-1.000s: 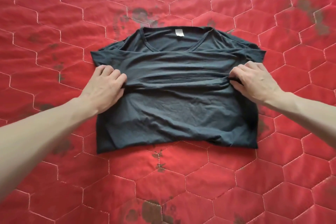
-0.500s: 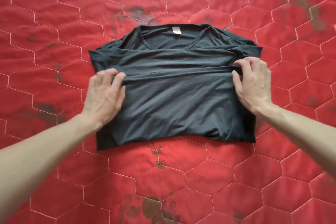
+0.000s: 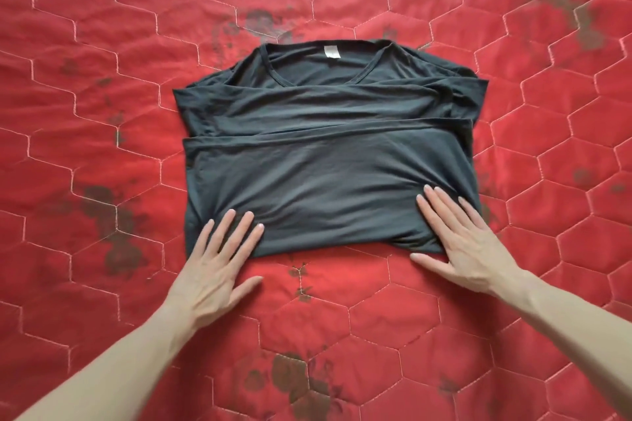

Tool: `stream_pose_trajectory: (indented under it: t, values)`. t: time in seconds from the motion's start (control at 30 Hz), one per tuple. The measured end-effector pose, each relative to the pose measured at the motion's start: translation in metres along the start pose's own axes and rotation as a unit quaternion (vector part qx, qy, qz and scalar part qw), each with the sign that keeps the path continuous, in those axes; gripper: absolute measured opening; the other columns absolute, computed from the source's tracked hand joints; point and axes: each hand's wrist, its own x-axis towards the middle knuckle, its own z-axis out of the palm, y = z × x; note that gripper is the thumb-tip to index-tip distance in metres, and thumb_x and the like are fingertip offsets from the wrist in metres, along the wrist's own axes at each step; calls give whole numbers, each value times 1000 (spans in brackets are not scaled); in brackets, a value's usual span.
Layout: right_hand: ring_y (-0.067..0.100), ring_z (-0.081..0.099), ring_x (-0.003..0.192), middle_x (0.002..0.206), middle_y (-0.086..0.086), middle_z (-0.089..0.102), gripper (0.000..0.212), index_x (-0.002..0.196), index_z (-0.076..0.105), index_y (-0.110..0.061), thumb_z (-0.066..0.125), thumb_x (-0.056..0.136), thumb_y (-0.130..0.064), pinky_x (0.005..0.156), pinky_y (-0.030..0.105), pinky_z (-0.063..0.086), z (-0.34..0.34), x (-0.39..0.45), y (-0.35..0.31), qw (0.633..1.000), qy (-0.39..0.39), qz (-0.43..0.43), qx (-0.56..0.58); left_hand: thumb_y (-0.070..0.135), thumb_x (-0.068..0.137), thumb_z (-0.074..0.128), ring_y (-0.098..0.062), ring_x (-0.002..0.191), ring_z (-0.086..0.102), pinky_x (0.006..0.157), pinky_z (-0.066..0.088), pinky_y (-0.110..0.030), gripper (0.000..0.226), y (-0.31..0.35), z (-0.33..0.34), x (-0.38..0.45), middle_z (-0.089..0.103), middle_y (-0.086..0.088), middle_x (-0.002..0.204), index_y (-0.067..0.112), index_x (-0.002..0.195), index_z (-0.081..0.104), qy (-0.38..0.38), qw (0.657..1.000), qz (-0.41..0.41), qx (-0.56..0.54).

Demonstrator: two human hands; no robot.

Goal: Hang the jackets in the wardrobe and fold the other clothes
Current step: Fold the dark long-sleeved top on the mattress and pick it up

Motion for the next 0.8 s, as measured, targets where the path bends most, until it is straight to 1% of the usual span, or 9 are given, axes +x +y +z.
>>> stream_pose_trajectory:
  t: [0.07,0.13,0.23,0.3,0.37,0.43,0.53,0.7,0.8]
  values:
    - [18,6,162,176,2,3,96,168,9,-18,32,97,-79,128,46,18,-4,-2,9,999,-10,-27,-16,60,103,34,-31,162,10,126,20,-53,80,-17,-6,-5,10,-5,175,14,167,17,2,1000,9,1]
    - [21,8,162,176,5,5,88,168,11,-16,34,102,-70,127,46,22,-12,0,13,998,-11,-51,-30,42,103,37,-32,161,15,125,23,-51,72,-25,-13,-5,14,-9,174,8,165,22,8,999,33,19]
    - [30,23,159,172,16,19,66,163,28,-8,41,105,-35,123,48,34,-22,1,10,995,4,-83,-60,6,89,31,-40,155,29,120,35,-54,69,-22,-26,-2,27,-20,169,-1,158,36,12,997,51,57]
    - [35,34,154,167,21,31,63,159,37,-4,35,96,-8,119,47,38,-27,1,3,991,28,-102,-81,-6,83,28,-43,149,39,112,47,-56,71,-14,-35,2,35,-25,163,-4,152,45,17,998,31,57]
    - [35,41,150,164,22,36,65,158,39,-3,31,93,3,117,46,40,-32,-1,-4,989,37,-106,-100,-10,80,29,-44,145,44,107,51,-57,73,-2,-42,6,39,-28,160,-4,148,51,27,999,-2,34]
    - [33,46,147,163,20,39,70,157,41,-6,29,89,5,114,46,48,-37,-2,-8,990,42,-89,-97,-21,75,39,-43,147,41,111,48,-58,77,9,-47,8,37,-28,161,-4,149,50,38,998,-49,-10]
    - [35,50,144,160,19,44,80,155,47,-9,26,80,9,110,49,51,-43,-4,-10,996,44,-43,-69,-35,60,53,-39,153,32,119,38,-57,99,17,-51,7,31,-23,165,-3,154,43,23,994,-86,-56]
    - [36,51,143,158,21,46,100,151,49,1,56,54,26,108,52,52,-54,-21,-5,998,-26,-10,-57,-30,60,34,-34,153,33,122,36,-51,99,-9,-64,-15,31,-19,166,-3,156,39,-17,999,-37,-24]
    - [33,51,143,158,18,46,105,151,49,1,63,50,25,108,51,53,-62,-38,1,996,-81,-12,-43,-35,44,51,-37,146,44,123,23,-41,110,-22,-77,-25,43,-21,159,-5,150,47,-51,998,-34,-20]
